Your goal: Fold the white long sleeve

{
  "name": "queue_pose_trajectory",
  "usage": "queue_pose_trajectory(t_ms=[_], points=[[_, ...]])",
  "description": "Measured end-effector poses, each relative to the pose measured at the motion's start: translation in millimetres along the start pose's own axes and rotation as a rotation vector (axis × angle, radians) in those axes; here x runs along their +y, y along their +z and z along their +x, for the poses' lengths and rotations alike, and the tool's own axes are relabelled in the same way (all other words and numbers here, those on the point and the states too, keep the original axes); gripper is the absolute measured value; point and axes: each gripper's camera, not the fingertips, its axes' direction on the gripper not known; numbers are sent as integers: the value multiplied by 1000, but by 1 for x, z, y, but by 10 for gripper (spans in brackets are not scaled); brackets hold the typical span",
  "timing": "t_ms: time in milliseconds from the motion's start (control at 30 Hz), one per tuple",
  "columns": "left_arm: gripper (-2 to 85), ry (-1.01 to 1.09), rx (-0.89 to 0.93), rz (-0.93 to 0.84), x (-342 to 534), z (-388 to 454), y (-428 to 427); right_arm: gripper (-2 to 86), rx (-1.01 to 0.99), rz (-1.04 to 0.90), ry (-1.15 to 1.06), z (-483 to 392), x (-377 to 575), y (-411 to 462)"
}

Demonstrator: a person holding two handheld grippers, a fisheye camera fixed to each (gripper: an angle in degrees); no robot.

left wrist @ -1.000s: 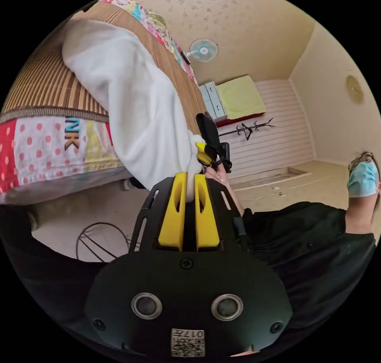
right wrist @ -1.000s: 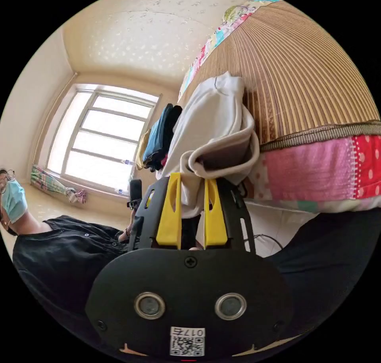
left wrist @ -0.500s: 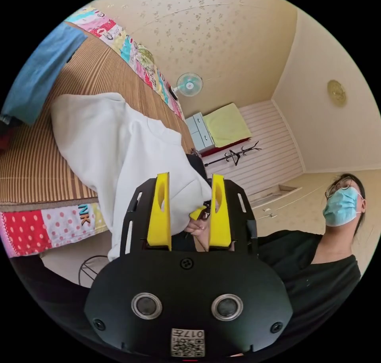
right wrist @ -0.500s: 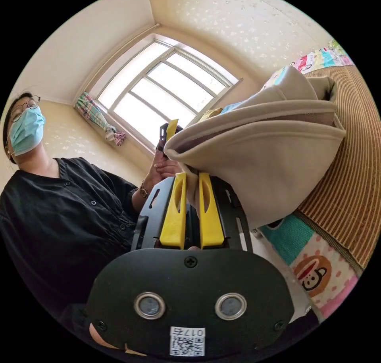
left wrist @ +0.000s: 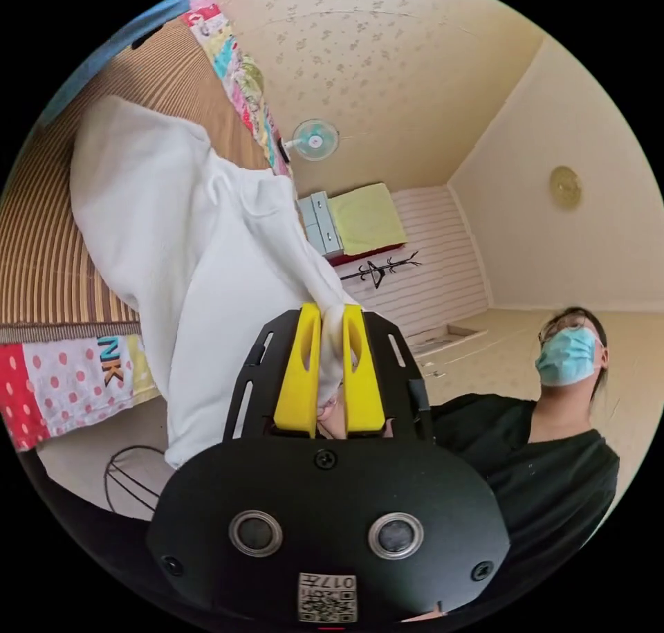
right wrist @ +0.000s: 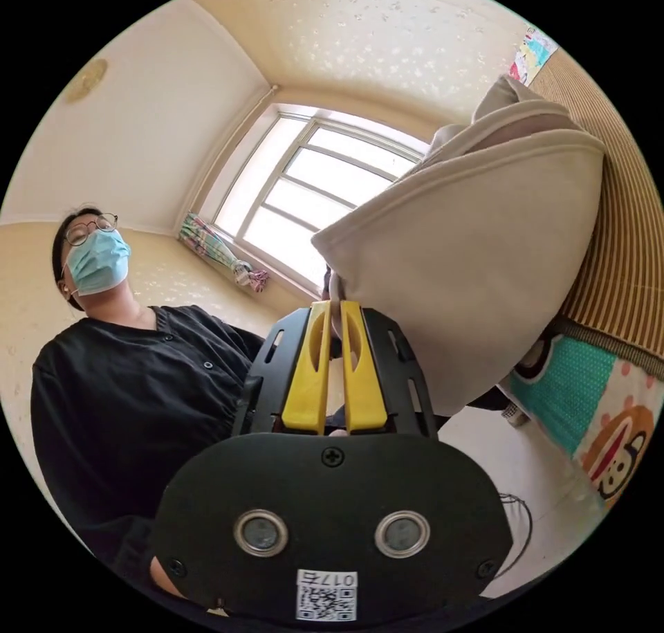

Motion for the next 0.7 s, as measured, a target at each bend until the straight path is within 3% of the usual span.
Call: queue_pose_trajectory(t_ms=[267, 367, 467, 600, 700], points=[[51, 276, 77, -32, 9, 58, -42, 16, 126, 1, -233, -66, 7, 3], [49, 354, 92, 98, 15, 78, -85, 11, 15, 46, -309, -80, 17, -2], [47, 491, 213, 162, 18, 103, -127, 10, 71, 40, -248, -80, 23, -2], [45, 757, 224, 88, 22, 179, -151, 17, 241, -3, -220, -83, 26, 6], [44, 921, 386, 45, 28, 225, -157, 36, 269, 13, -204, -83, 19, 14]])
